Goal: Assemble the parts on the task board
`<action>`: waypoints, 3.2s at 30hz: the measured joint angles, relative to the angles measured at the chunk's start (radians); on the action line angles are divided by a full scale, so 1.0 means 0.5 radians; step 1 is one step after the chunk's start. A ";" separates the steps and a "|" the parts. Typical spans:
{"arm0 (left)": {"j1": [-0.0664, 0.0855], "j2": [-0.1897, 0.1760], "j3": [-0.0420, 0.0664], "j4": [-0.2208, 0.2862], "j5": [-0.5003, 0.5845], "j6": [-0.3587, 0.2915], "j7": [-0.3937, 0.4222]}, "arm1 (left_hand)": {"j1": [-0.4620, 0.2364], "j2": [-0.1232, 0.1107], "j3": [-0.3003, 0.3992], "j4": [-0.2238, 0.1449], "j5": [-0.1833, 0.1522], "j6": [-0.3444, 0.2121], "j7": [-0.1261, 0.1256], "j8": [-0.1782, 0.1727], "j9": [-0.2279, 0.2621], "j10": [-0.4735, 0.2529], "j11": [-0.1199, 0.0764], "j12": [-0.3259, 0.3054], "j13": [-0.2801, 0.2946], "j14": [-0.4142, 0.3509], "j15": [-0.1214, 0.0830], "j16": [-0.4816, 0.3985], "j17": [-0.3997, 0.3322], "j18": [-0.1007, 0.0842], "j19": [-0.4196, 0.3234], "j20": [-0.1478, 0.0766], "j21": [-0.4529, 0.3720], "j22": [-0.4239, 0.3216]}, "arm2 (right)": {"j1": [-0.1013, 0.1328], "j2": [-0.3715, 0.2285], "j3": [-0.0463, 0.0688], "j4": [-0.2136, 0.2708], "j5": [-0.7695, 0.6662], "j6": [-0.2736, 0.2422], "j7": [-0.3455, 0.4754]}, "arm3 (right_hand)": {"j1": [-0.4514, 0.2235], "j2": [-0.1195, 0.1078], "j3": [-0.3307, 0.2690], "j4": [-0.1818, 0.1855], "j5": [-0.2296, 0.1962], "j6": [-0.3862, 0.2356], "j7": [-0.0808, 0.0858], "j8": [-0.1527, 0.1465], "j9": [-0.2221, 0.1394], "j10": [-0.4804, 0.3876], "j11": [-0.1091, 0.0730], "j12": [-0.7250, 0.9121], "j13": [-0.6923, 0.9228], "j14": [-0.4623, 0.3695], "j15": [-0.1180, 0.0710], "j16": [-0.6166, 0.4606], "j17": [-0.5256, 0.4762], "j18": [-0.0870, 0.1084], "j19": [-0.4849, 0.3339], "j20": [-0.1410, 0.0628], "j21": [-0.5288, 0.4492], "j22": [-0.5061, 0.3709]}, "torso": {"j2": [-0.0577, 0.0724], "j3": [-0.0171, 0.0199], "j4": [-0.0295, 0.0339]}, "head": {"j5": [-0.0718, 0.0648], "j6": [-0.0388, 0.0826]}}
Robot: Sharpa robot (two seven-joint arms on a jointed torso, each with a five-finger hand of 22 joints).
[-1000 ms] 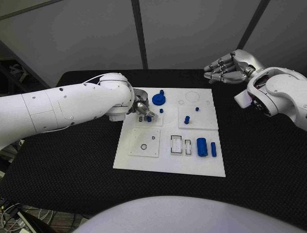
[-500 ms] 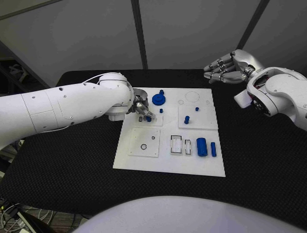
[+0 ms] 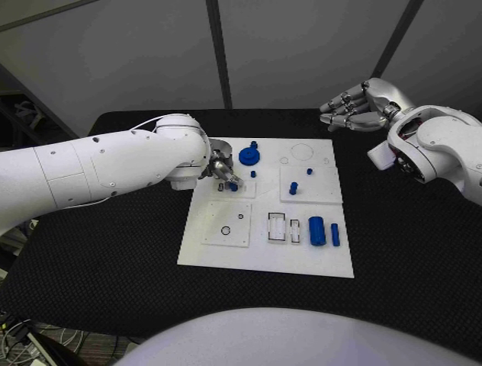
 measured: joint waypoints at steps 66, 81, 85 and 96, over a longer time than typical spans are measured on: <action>-0.026 -0.075 0.000 0.090 0.069 -0.332 0.000 | 0.201 -0.092 0.173 -0.029 0.041 -0.043 0.022 0.015 0.019 -0.015 0.008 -0.101 -0.102 0.000 0.009 0.000 0.000 0.000 0.007 0.007 -0.027 0.000 | 0.000 0.001 0.000 -0.012 0.000 0.023 -0.012 | -0.008 0.008 -0.006 0.006 0.007 0.000 0.000 0.000 0.000 0.000 0.000 0.000 -0.001 0.007 0.007 -0.006 0.000 0.000 0.000 0.000 -0.010 -0.008 | 0.000 -0.0002 0.002 | 0.014 -0.010; -0.054 -0.066 -0.001 0.083 0.016 -0.350 0.000 | 0.200 -0.092 0.178 -0.024 0.039 -0.046 0.026 0.015 0.019 -0.025 0.004 -0.108 -0.114 0.003 0.012 0.000 0.000 0.000 0.007 0.007 -0.027 0.000 | 0.000 -0.001 0.000 -0.012 0.000 0.024 -0.012 | -0.008 0.008 -0.006 0.006 0.007 0.000 0.000 0.000 0.000 0.000 0.000 0.000 0.000 0.007 0.007 -0.006 0.000 0.000 0.000 0.000 -0.010 -0.008 | 0.000 -0.0006 0.001 | 0.013 -0.017; -0.057 -0.064 -0.001 0.085 -0.002 -0.352 0.000 | 0.200 -0.091 0.178 -0.024 0.038 -0.043 0.029 0.015 0.018 -0.026 0.004 -0.108 -0.114 0.003 0.012 0.000 0.000 0.000 0.007 0.007 -0.027 0.000 | 0.000 -0.001 0.000 -0.012 0.000 0.024 -0.011 | -0.008 0.008 -0.006 0.006 0.007 0.000 0.000 0.000 0.000 0.000 0.000 0.000 0.000 0.007 0.007 -0.006 0.000 0.000 0.000 0.000 -0.010 -0.008 | 0.000 -0.0008 0.001 | 0.014 -0.017; -0.064 -0.059 0.000 0.089 -0.047 -0.346 0.000 | 0.200 -0.092 0.178 -0.024 0.037 -0.043 0.029 0.015 0.018 -0.026 0.004 -0.120 -0.124 0.003 0.013 0.000 0.000 0.000 0.015 0.000 -0.027 0.000 | 0.000 0.000 0.000 -0.016 0.000 0.027 -0.011 | -0.008 0.008 -0.006 0.006 0.007 0.000 0.000 0.000 0.000 0.000 0.000 0.000 0.000 0.007 0.007 -0.006 0.000 0.000 0.000 0.000 -0.010 -0.008 | 0.000 -0.0010 0.000 | 0.019 -0.018</action>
